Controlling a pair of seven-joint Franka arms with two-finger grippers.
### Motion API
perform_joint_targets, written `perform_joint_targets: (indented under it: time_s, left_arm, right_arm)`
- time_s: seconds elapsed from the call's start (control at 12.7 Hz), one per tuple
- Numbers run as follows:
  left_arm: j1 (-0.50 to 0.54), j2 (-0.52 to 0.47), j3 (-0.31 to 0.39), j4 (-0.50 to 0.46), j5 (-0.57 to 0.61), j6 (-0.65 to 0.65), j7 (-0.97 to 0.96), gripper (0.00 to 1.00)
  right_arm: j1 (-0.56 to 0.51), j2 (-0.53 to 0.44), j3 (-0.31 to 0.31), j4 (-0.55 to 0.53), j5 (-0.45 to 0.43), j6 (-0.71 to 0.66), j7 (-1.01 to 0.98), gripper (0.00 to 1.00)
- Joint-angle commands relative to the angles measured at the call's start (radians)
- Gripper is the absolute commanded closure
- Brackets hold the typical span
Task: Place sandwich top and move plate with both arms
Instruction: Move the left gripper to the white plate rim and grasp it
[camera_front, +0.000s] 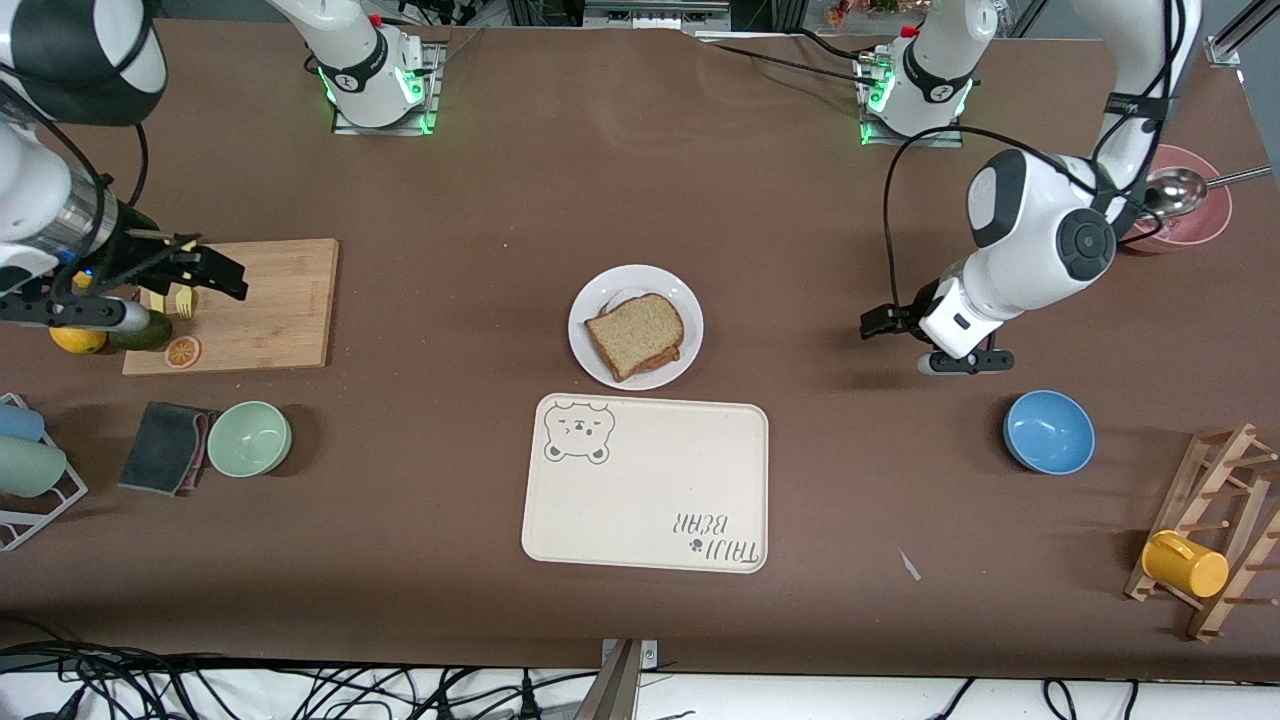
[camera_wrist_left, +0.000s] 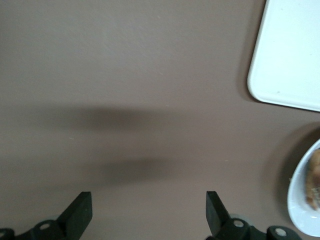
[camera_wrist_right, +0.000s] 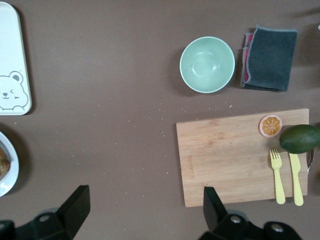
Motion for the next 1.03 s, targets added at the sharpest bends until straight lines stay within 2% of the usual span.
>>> perform_joint_targets:
  time_s: [0.0, 0.24, 0.47, 0.71, 0.95]
  left_arm:
    - [-0.024, 0.033, -0.027, -0.005, -0.144, 0.046, 0.020, 0.00]
    - [-0.064, 0.083, -0.038, -0.008, -0.310, 0.098, 0.052, 0.00]
    - [-0.099, 0.126, -0.046, -0.008, -0.611, 0.104, 0.252, 0.00]
    - [-0.127, 0.163, -0.046, -0.010, -0.807, 0.104, 0.412, 0.00]
    - [-0.171, 0.209, -0.046, -0.002, -0.984, 0.104, 0.532, 0.00]
  right_arm:
    - [-0.015, -0.067, 0.011, -0.024, 0.024, -0.033, -0.007, 0.00]
    - [-0.019, -0.119, 0.010, -0.024, -0.002, -0.106, 0.008, 0.00]
    - [-0.025, -0.115, 0.013, 0.008, -0.097, -0.135, 0.000, 0.00]
    - [-0.028, -0.081, 0.010, 0.060, -0.078, -0.175, 0.009, 0.00]
    - [-0.025, -0.106, -0.007, 0.048, 0.003, -0.151, 0.020, 0.00]
